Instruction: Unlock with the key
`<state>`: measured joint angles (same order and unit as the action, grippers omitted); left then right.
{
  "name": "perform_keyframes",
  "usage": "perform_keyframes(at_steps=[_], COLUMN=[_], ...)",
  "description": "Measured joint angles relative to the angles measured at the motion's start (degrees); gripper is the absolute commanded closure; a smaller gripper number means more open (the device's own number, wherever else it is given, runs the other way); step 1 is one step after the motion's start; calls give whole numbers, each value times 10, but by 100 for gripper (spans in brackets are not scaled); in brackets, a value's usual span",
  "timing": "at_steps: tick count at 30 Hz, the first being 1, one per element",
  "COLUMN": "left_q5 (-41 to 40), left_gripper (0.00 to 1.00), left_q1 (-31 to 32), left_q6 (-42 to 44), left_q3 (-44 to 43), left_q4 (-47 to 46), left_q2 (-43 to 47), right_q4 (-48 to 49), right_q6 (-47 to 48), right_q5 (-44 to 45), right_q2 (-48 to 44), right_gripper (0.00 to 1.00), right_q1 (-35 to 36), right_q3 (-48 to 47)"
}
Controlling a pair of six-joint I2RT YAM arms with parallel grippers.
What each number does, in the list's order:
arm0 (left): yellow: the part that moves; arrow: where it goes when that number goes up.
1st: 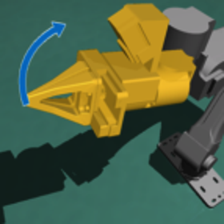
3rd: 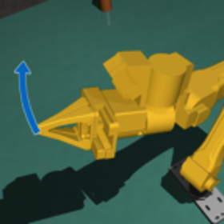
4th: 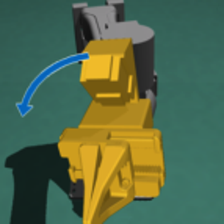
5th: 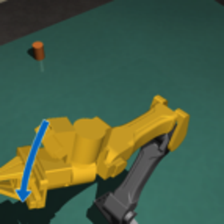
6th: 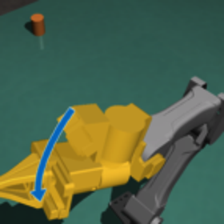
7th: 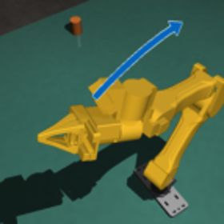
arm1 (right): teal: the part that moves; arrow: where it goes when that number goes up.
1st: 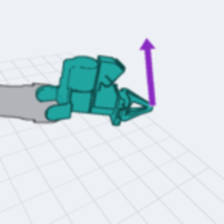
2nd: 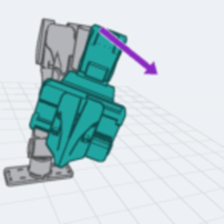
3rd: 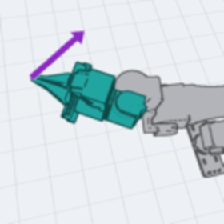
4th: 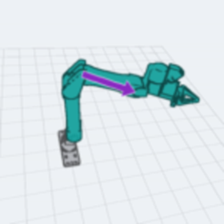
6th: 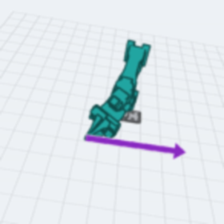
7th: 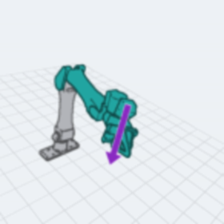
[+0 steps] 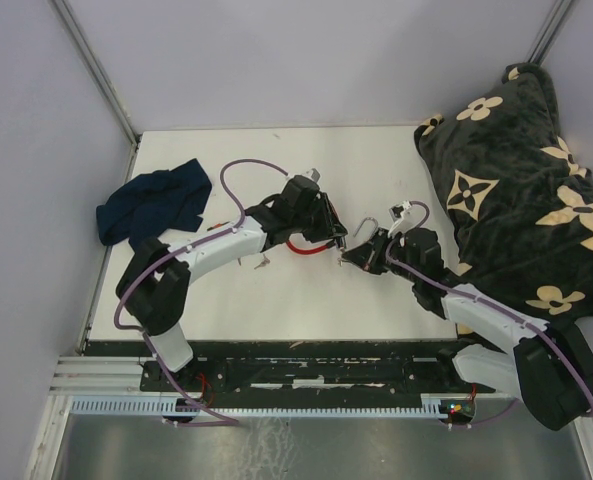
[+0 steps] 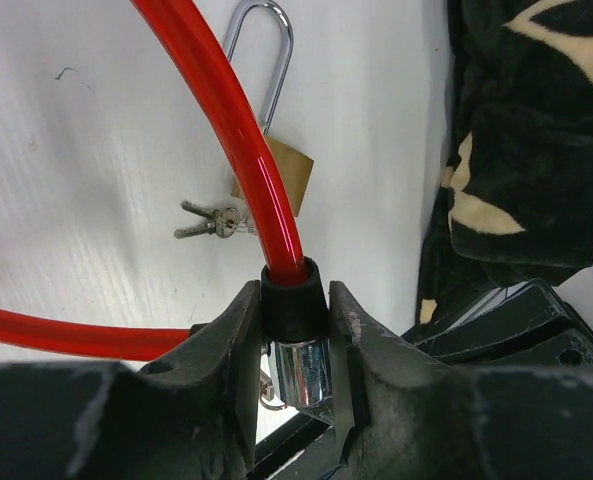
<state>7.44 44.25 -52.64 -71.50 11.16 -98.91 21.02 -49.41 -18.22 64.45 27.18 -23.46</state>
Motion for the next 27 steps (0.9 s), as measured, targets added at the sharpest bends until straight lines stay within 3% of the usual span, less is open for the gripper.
perform_keyframes(at_steps=[14,27], left_q5=[5,40], left_gripper=[97,97], left_q1=[-2,-22], left_q6=[-5,-61], left_q3=[59,208], left_q4=[-89,-396], left_q2=[48,163], right_q4=[14,107], right_q6=[-10,-76], right_q5=[-50,-144], right_q2=[-9,-44], right_gripper=[98,98], right_q1=[-21,-54], right_q3=[-9,-38])
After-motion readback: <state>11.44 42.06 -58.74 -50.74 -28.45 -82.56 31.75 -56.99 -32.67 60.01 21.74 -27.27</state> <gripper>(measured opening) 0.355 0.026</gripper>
